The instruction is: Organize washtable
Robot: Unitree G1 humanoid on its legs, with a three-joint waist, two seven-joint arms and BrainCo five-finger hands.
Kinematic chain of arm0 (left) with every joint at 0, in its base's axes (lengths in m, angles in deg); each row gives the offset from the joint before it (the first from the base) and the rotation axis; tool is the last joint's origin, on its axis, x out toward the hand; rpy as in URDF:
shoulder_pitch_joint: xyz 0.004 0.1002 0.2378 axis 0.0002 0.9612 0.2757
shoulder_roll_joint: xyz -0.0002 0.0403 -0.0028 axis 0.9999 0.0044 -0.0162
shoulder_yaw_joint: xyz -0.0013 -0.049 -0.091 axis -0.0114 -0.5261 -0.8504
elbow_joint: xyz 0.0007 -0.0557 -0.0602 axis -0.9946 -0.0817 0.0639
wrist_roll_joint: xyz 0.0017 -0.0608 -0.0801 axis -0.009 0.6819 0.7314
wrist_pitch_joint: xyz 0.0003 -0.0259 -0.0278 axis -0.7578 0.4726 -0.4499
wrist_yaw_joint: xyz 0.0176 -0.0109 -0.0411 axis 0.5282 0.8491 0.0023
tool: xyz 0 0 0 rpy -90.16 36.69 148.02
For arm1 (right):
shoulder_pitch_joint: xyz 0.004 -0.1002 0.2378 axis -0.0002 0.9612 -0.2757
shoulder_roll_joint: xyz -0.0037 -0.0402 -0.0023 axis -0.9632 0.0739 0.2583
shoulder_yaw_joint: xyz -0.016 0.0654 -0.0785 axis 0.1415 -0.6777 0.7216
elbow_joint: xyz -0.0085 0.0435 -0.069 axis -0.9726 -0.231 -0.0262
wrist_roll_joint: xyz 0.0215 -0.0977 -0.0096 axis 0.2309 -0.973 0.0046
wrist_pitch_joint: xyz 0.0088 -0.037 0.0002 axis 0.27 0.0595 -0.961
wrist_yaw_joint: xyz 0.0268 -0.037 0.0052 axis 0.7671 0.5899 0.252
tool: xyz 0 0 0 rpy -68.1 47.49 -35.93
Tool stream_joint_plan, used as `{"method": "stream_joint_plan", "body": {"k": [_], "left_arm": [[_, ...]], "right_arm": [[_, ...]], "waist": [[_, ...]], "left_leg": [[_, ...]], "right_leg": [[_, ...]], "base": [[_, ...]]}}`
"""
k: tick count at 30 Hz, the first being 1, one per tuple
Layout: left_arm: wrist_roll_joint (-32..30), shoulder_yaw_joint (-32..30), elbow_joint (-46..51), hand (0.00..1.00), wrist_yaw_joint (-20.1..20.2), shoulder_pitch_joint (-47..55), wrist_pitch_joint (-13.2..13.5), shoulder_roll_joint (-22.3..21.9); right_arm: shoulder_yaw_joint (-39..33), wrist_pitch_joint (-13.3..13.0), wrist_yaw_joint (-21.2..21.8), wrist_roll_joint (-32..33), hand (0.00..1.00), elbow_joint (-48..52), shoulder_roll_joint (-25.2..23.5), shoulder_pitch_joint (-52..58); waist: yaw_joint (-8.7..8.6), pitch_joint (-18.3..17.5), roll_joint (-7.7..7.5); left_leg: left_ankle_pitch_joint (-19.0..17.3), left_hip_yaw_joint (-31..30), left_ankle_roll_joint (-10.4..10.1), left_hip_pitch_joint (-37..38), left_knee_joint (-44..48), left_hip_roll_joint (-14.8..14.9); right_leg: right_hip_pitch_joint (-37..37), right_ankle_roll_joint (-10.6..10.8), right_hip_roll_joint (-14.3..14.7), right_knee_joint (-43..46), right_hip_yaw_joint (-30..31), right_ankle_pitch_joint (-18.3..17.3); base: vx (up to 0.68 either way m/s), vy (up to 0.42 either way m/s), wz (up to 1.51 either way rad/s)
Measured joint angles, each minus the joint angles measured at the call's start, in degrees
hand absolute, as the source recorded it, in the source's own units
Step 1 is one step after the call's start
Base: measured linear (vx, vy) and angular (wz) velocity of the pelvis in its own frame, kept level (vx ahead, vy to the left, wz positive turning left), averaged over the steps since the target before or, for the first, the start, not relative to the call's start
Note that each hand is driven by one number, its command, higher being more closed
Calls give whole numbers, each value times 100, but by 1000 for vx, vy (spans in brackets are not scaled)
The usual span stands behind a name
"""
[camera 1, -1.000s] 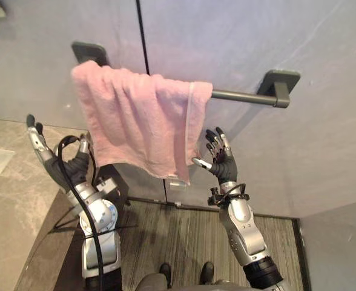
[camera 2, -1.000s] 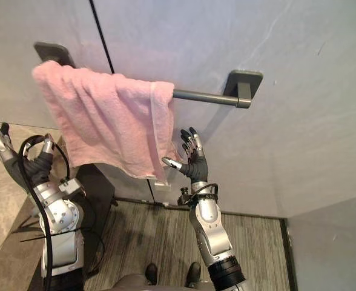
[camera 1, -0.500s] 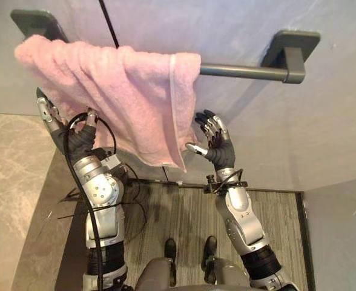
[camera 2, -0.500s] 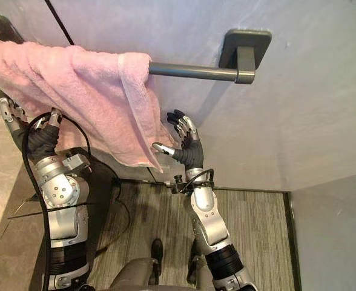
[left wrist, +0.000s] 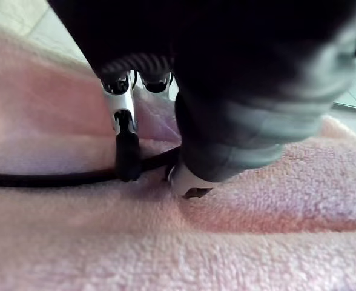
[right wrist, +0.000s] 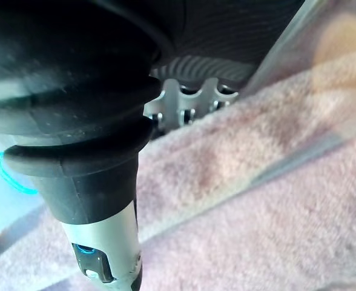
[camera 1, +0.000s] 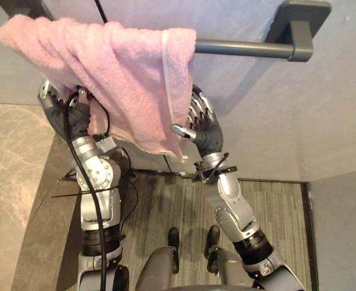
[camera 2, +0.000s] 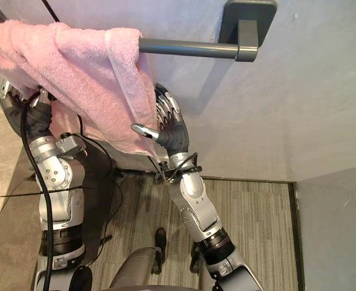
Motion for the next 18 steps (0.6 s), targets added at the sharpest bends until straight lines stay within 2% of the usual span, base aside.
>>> {"method": "stream_joint_plan", "body": {"k": [6,7,11,18], "left_arm": [[35,19,1,100,-49,-136,15,0],[40,45,0,100,-52,-142,24,-1],[102,231,0,100,-51,-243,76,-22],[101,363,0,100,-37,-241,83,-32]], "right_arm": [[43,-124,-21,255,0,-519,-253,-624],[71,-127,-33,302,100,-585,-264,-713],[77,-147,-137,460,100,-608,-278,-841],[50,-150,-237,433,100,-623,-283,-921]], "waist": [[46,33,55],[56,33,56],[175,49,82],[194,64,107]], "left_leg": [[0,8,0,-44,83,22],[0,8,0,-44,87,22],[0,-40,0,-38,116,23],[1,-126,0,30,123,22]], "right_leg": [[1,-11,10,5,-20,7],[2,-12,10,6,-20,8],[51,-13,7,7,-71,9],[181,-13,-3,2,-173,8]], "base": [[-11,2,1],[0,0,0],[-2,5,6],[-12,6,8]]}}
